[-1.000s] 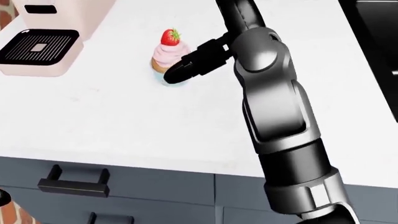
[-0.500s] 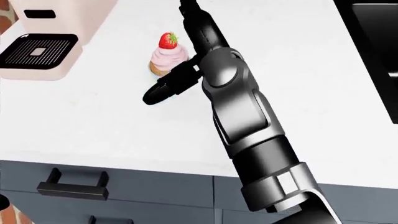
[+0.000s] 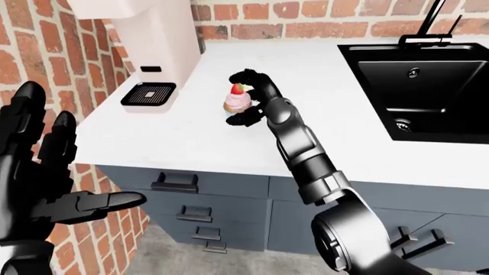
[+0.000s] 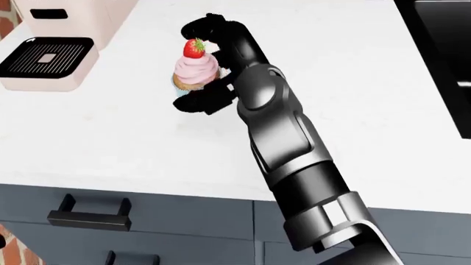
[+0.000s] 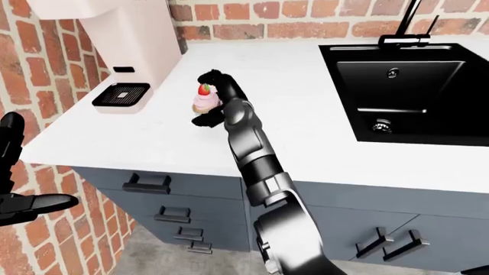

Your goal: Pick up the bowl with donut and place it on the tray. Pick up the cupcake and place it on the tray.

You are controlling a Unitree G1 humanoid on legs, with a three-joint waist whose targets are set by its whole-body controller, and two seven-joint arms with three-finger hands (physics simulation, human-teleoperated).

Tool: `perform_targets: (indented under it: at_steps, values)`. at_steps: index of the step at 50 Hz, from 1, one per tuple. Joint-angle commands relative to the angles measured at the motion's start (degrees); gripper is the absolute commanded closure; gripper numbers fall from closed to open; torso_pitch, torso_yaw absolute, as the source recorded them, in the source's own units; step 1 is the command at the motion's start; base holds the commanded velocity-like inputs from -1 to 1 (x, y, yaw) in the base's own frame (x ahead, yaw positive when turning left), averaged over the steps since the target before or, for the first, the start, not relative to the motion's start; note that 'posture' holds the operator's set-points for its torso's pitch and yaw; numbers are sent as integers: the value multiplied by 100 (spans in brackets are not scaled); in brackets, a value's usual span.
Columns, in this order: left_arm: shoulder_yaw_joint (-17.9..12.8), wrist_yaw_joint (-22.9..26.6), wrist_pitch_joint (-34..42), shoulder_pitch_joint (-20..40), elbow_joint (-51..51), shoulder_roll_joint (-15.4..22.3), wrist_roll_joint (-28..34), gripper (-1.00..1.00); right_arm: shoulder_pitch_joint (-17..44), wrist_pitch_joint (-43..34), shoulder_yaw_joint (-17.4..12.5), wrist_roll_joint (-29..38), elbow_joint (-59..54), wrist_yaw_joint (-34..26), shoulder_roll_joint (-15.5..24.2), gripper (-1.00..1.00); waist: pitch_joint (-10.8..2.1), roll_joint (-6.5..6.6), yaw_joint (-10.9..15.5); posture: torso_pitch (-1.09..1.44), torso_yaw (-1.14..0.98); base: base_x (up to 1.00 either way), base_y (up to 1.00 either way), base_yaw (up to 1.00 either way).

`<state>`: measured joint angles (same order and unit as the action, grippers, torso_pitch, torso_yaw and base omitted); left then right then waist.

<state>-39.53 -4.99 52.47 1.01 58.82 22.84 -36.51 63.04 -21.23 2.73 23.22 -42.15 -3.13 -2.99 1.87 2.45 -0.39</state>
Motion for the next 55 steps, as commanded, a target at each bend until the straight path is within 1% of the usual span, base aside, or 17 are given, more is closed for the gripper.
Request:
perform_targets:
  at_steps: [1, 8, 13, 15, 19, 24, 29, 33, 37, 44, 45, 46, 47, 49, 50, 52, 55]
  values:
    - [-73, -61, -200, 54, 118, 95, -47, -100, 176, 160, 7, 41, 166, 8, 5, 15, -118, 37, 4, 0, 0, 0, 0, 0]
    - [-64, -122, -266, -22, 118, 130, -114, -100, 72, 280, 10, 160, 56, 37, 46, 51, -142, 33, 12, 0, 0, 0, 0, 0]
    - [-53, -113, -291, -46, 118, 122, -106, -100, -24, 142, 21, 262, 320, -38, 60, 75, -159, 24, 22, 0, 0, 0, 0, 0]
    - [-48, -104, -300, -58, 118, 110, -94, -100, -89, 14, 39, 333, 599, -115, 82, 99, -162, 19, 28, 0, 0, 0, 0, 0]
    - [-61, -114, -315, -79, 118, 119, -121, -100, -202, -325, 12, 404, 1286, -335, 143, 100, -155, 1, 38, 0, 0, 0, 0, 0]
    - [13, -169, -362, -112, 118, 139, -123, -100, -577, -1030, 26, 486, 2723, -719, 206, 100, -120, -32, 60, 0, 0, 0, 0, 0]
    - [64, -377, -370, -93, 118, 292, -304, -100, -856, -1714, 97, 713, 3977, -1178, 231, 100, -88, -54, 59, 0, 0, 0, 0, 0]
    - [17, -554, -363, -81, 118, 465, -541, -100, -1084, -2160, 81, 856, 4879, -1499, 299, 100, -76, -60, 49, 0, 0, 0, 0, 0]
    - [19, -743, -406, -107, 118, 597, -743, -100, -1211, -2449, -9, 864, 5469, -1608, 361, 100, -62, -63, 48, 0, 0, 0, 0, 0]
    - [171, -826, -459, -123, 118, 619, -695, -100, -1464, -2708, -57, 692, 6078, -1594, 443, 100, -50, -51, 32, 0, 0, 0, 0, 0]
    - [177, -839, -467, -130, 118, 630, -704, -100, -1489, -2732, -74, 650, 6121, -1571, 441, 100, -134, -33, 16, 0, 0, -13, 0, 0]
    - [173, -864, -464, -128, 118, 650, -732, -100, -1519, -2761, -73, 617, 6173, -1550, 442, 100, -153, -25, 21, 0, 0, -28, -19, 0]
    - [171, -888, -462, -125, 118, 667, -757, -100, -1526, -2795, -61, 596, 6206, -1538, 450, 100, -218, 59, 20, 0, 0, -30, -20, 0]
    - [217, -914, -495, -141, 118, 685, -752, -100, -1549, -2787, -59, 539, 6201, -1493, 457, 100, -164, 229, 20, 0, 0, -33, -27, 0]
    - [235, -905, -508, -151, 118, 674, -732, -100, -1561, -2783, -56, 515, 6195, -1475, 464, 100, -175, 309, 28, 0, 0, -37, -33, 0]
    - [252, -863, -509, -153, 118, 635, -663, -100, -1625, -2775, -13, 500, 6238, -1468, 470, 100, -201, 334, 32, 0, 0, -38, -33, 0]
    - [283, -823, -518, -158, 118, 605, -600, -100, -1651, -2761, -5, 509, 6242, -1475, 499, 100, -145, 264, 4, 0, 0, -39, -45, 0]
